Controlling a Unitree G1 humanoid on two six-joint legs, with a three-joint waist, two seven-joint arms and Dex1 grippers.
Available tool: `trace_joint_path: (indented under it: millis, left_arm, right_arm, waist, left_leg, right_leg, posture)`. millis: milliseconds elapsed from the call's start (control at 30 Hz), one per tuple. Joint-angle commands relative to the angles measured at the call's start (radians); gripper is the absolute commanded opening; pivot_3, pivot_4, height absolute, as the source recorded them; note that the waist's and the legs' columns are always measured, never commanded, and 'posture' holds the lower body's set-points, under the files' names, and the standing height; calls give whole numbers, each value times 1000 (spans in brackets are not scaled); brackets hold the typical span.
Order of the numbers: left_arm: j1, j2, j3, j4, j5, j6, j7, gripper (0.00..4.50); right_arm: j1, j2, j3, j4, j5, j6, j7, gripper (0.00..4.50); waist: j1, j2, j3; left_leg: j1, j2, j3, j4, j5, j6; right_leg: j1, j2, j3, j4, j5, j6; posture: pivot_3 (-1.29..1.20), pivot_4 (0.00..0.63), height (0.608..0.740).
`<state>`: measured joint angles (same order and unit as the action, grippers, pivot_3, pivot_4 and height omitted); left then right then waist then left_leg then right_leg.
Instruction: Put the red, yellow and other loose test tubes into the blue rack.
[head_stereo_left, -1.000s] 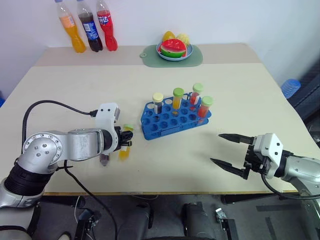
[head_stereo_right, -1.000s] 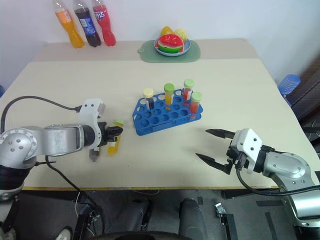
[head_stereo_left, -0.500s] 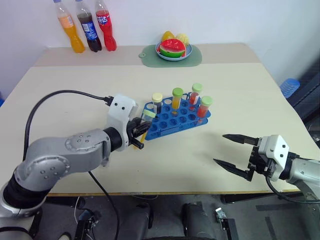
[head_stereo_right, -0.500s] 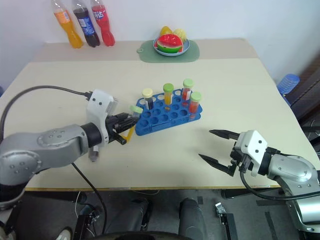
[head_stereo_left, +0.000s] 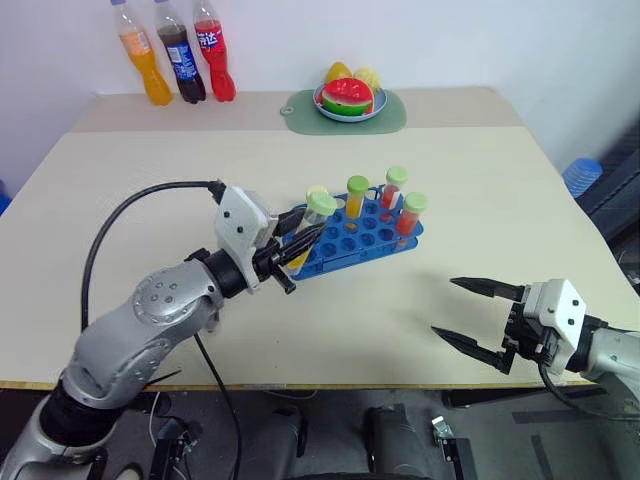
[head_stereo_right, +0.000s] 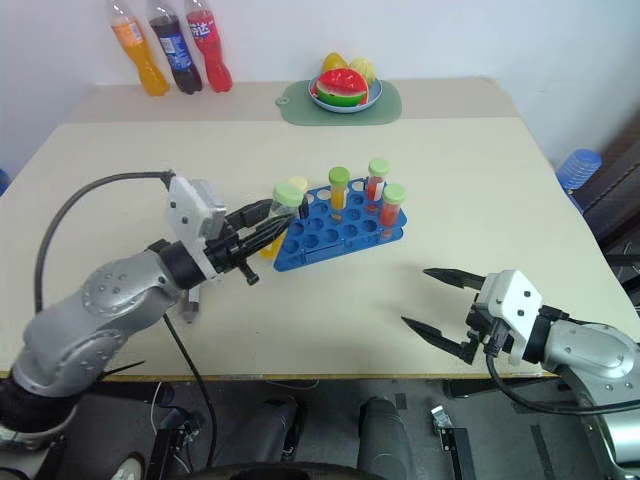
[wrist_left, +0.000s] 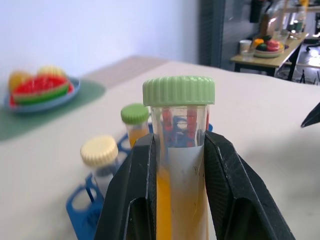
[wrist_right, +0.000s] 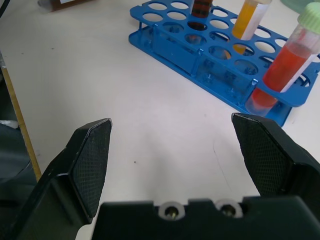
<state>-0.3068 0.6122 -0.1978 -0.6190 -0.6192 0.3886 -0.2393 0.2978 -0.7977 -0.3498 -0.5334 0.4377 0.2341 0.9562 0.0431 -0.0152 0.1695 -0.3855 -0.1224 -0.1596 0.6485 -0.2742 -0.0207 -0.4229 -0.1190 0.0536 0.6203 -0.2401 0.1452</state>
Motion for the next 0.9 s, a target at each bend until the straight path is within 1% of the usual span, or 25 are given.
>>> trace_joint_path:
  millis: [33,133,200,333,400,500,700,800,900]
  left_arm:
    - [-10,-124,-20,70,126,-200,-53,746]
    - [-25,-225,-47,184,222,-338,-110,746]
    - [-28,-297,-59,262,244,-421,-153,746]
    - [-57,-391,-69,433,320,-512,-187,746]
    - [-73,-420,-79,525,362,-605,-230,746]
    - [-102,-501,-91,680,413,-697,-234,746]
    - [-154,-637,-110,913,507,-839,-213,746]
    - [-190,-670,-117,1022,572,-926,-199,746]
    - [-227,-704,-91,1098,587,-958,-164,746]
  right_arm:
    - [32,20,-55,-68,20,-1,-29,4241]
    - [75,38,-75,-89,17,-7,-41,4241]
    - [107,52,-89,-101,16,-13,-44,4241]
    - [143,58,-123,-129,22,-4,-57,4241]
    - [152,61,-137,-138,28,6,-66,4241]
    - [174,65,-142,-155,28,9,-71,4241]
    - [185,53,-174,-180,50,39,-73,4241]
    - [187,50,-183,-183,55,50,-71,4241]
    - [193,52,-190,-191,61,60,-73,4241]
  waist:
    - [0,-1,0]
    - [-1,0,0]
    - [-1,0,0]
    - [-2,0,0]
    - [-3,0,0]
    - [-1,0,0]
    - [0,0,0]
    - [-2,0,0]
    - [-1,0,0]
  left_leg:
    - [0,0,-1,0,0,0]
    - [0,0,-2,1,0,0]
    - [0,0,-2,0,0,0]
    - [0,0,-2,1,0,0]
    - [0,0,-1,1,0,1]
    - [0,0,-1,1,-1,1]
    - [0,-1,-2,2,-1,2]
    - [0,-1,-2,2,-1,2]
    - [0,0,-2,2,-1,2]
  right_leg:
    - [1,0,-1,-2,0,0]
    - [1,0,-1,-3,2,2]
    - [1,0,-1,-3,2,2]
    - [1,0,-1,-3,3,4]
    - [1,0,-1,-3,3,4]
    - [2,0,-1,-3,3,4]
    - [3,0,-1,-4,4,6]
    - [3,0,-1,-5,4,6]
    - [3,0,-1,-4,4,6]
  posture:
    - [0,150,740]
    - [0,150,740]
    - [0,150,740]
    - [0,150,740]
    - [0,150,740]
    - [0,150,740]
    - [0,150,740]
    - [0,150,740]
    - [0,150,740]
